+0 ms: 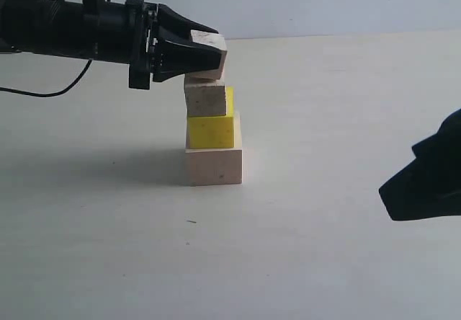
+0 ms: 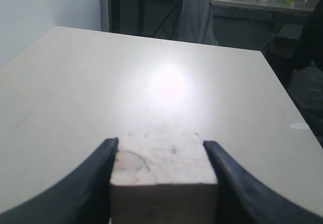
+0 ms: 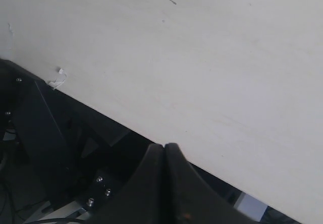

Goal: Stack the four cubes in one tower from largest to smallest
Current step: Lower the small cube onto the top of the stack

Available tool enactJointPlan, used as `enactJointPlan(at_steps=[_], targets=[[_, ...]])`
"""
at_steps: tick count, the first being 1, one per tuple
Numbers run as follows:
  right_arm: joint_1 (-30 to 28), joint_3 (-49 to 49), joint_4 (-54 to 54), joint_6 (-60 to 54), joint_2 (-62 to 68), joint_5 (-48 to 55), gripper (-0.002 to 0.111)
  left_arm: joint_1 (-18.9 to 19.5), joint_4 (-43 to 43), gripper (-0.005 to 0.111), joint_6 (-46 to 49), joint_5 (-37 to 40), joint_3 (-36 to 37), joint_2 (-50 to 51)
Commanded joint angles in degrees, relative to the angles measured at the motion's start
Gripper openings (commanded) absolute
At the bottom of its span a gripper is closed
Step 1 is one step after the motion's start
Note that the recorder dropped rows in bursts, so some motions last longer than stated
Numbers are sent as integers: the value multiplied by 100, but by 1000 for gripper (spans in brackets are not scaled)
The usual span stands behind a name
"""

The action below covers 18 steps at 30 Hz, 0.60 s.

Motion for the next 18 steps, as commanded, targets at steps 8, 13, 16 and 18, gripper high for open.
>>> enactJointPlan(at_steps=[8,13,16,18], targets=[[1,26,-15,-39,-45,-23,0,-30,-60,0,19,40,21,94],[1,26,-15,-39,-45,-23,0,-30,-60,0,19,40,21,94],[1,26,-15,-39,-45,-23,0,-30,-34,0,19,40,21,94],[1,26,-15,-39,-45,-23,0,-30,-22,0,19,40,21,94]])
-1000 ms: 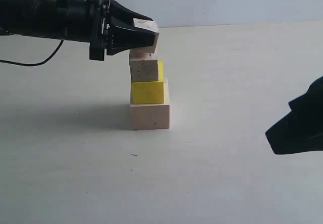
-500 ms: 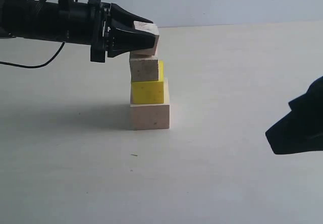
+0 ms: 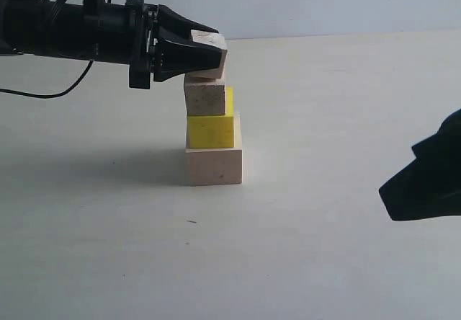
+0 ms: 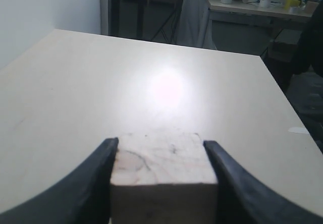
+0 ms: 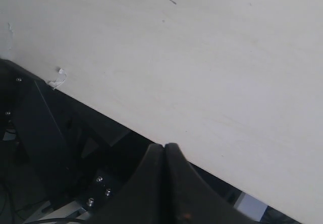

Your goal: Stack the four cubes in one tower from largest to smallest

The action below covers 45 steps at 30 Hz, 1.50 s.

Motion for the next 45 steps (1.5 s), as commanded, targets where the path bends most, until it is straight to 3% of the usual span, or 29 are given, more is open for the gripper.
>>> enactJointPlan(at_steps=[1,11,15,21,23,45], targets=[[1,26,-15,-39,-45,-10,0,-30,63,0,-4,-18,21,39],[1,26,-15,-39,-45,-12,0,-30,177,2,-4,-18,21,39],[1,26,-15,-39,-45,-12,0,-30,177,19,-4,-18,21,39],[1,26,-15,-39,-45,-12,0,-30,177,57,-4,-18,21,39],[1,26,-15,-39,-45,-12,0,-30,177,63,-17,-18,21,39],[1,26,-15,-39,-45,-12,0,-30,-6,63,-38,-18,21,0]])
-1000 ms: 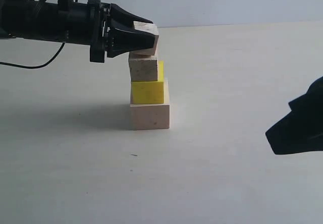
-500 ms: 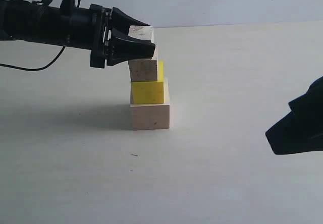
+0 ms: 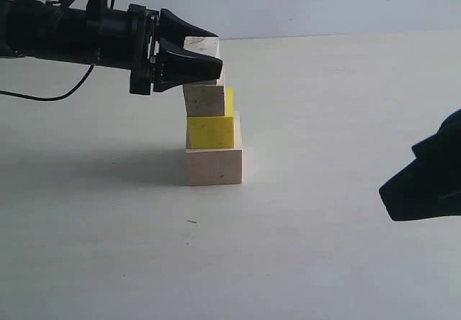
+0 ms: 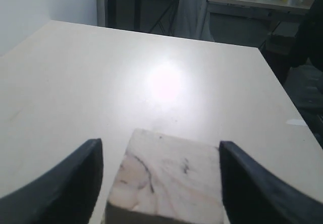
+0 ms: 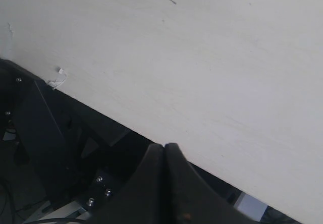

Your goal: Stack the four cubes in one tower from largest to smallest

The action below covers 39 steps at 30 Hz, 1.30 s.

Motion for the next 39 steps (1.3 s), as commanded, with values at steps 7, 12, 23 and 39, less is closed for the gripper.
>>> enactJointPlan(at_steps=[7,12,23,39], targets=[[1,26,-15,-39,-45,-16,0,-30,-240,63,-49,-1,21,-40],[1,26,-15,-39,-45,-16,0,-30,-305,63,-49,-1,21,-40],[1,26,-15,-39,-45,-16,0,-30,-306,63,-62,-1,21,-40],[1,26,-15,-39,-45,-16,0,-16,-456,63,-62,-1,21,-165]])
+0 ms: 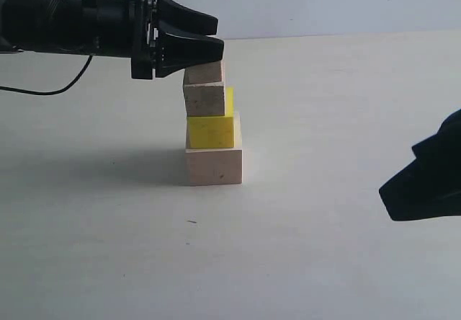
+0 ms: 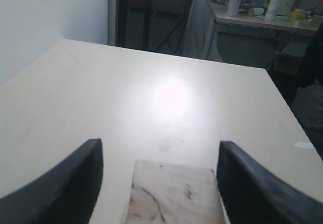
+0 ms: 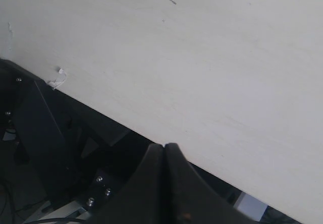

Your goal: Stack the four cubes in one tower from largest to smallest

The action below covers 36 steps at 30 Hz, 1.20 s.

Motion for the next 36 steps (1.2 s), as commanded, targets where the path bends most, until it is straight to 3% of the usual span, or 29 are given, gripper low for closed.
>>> enactJointPlan(at_steps=[1,36], targets=[[1,26,-15,-39,-45,-16,0,-16,-54,63,-40,-1,21,-84],[1,26,-15,-52,-45,-9,0,-76,354,63,-271,-1,21,-84]])
